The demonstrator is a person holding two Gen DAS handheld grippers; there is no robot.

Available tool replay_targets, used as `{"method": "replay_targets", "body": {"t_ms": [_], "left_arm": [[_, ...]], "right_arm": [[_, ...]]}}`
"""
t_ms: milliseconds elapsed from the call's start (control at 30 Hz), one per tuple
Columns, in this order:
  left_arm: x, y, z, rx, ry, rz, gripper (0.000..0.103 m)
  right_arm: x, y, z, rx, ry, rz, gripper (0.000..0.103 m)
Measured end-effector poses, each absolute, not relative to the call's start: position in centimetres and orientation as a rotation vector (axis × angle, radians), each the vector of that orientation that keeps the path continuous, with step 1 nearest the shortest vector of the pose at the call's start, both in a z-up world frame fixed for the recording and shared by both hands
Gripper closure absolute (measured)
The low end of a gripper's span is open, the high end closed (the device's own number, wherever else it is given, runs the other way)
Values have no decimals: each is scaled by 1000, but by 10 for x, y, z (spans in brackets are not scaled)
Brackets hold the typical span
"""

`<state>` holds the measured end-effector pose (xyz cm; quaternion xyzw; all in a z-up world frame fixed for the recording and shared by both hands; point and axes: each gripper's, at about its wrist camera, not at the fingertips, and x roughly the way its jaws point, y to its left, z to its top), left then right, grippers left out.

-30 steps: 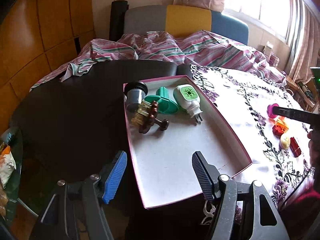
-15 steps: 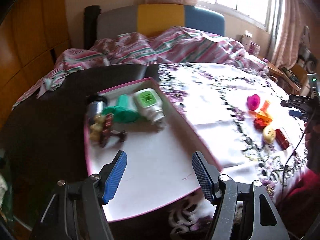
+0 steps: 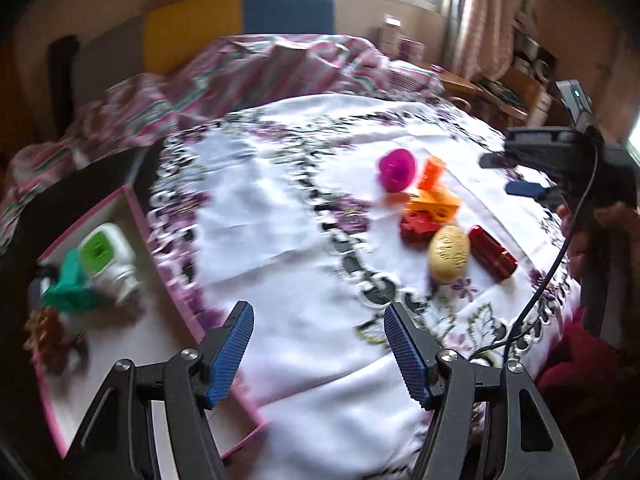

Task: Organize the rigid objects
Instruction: 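Move both tools back toward the remaining toys on the cloth, then grasp the yellow oval block with the left tool while the right tool grasps the magenta cup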

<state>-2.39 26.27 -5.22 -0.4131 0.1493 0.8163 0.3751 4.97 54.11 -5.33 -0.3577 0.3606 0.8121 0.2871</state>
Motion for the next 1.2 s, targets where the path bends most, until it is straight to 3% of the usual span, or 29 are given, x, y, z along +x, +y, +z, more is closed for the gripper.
{"method": "replay_targets", "body": {"t_ms": [567,633,667,700,1000,1200], "left_arm": [[-16,407,-103,-1054,562,1757,35],[-20,412,-113,-1097,544,1740,49],[-20,410,-113,-1080,536,1759,59],[-20,407,-112,-1071,533,1776,60],[-17,328,-107,-1120,414,1928,60],[-3,307,-112,-1037,453,2003,61]], "right_arm": [[58,553,-52,-897,1059,2163,48],[58,554,-52,-897,1059,2163,48],[58,554,-52,-901,1055,2161,48],[57,554,-53,-907,1052,2160,48],[44,543,-55,-987,976,2197,48],[33,527,-55,-1057,892,2251,48]]}}
